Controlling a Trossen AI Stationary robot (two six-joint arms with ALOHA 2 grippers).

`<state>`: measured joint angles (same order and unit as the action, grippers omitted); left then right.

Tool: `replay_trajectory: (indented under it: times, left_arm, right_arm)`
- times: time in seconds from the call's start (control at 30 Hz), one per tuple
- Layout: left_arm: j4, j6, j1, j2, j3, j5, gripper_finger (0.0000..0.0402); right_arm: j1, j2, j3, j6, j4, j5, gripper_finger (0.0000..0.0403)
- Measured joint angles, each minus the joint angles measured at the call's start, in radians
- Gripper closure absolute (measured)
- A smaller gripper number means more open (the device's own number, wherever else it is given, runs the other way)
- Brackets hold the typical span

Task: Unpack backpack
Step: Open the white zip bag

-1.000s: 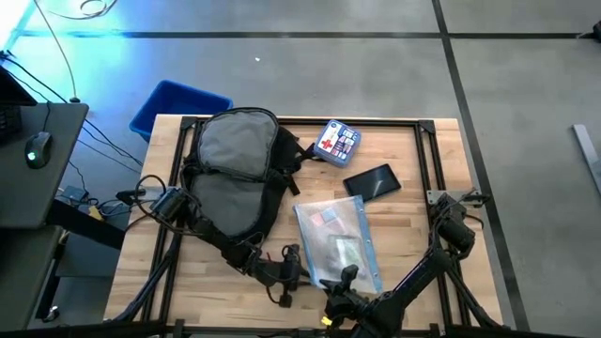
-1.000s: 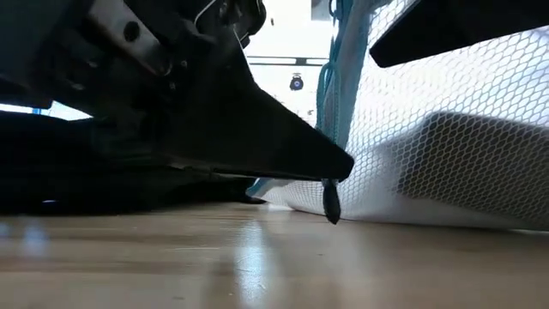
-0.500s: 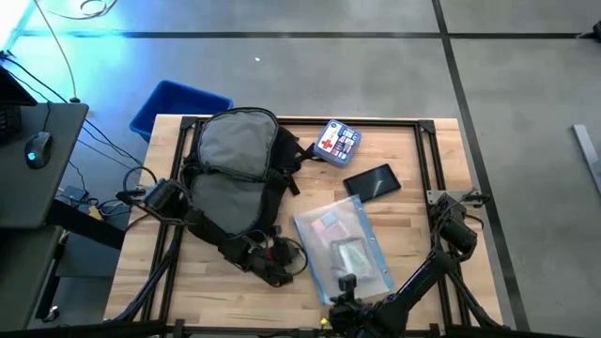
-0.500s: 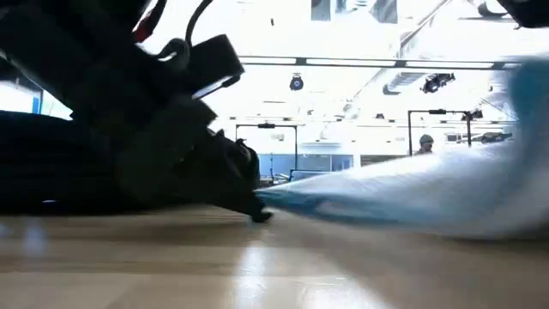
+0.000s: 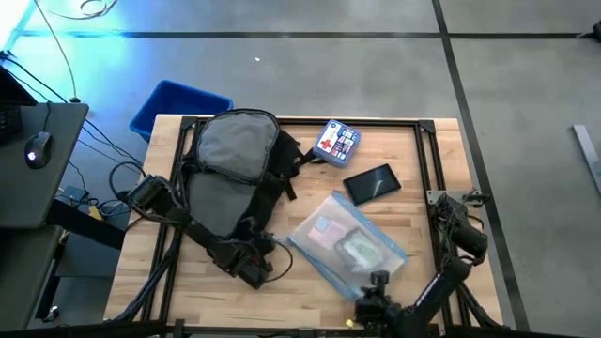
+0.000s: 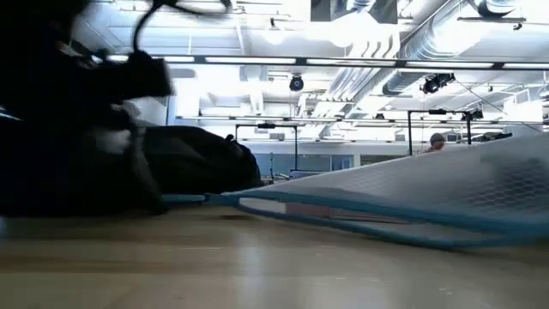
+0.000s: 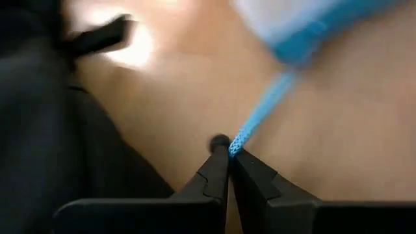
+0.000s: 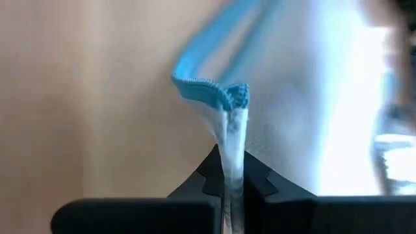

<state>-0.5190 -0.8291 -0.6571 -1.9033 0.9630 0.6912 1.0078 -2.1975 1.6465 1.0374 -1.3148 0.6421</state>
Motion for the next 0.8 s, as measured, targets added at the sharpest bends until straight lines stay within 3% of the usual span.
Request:
replay_trajectory:
  times: [0.27, 0.47, 0.6, 0.8]
  left_arm:
    - [0.006, 0.035, -0.119, 0.084, 0.011, -0.192, 0.0401]
    - [0.100, 0.142, -0.160, 0.116, 0.070, -0.076, 0.0401]
    - [0.404, 0.401, -0.157, 0.105, 0.075, 0.004, 0.0400]
    - [0.764, 0.837, -0.112, 0.000, 0.076, -0.009, 0.0368]
  right_arm:
    - [0.072, 0.000, -0.007, 0.266, -0.216, 0.045, 0.0403]
    - [0.071, 0.000, -0.007, 0.316, -0.221, 0.000, 0.0402]
    - [0.059, 0.000, -0.007, 0.359, -0.255, -0.011, 0.0381]
    - [0.060, 0.000, 0.012, 0.359, -0.256, -0.009, 0.0297]
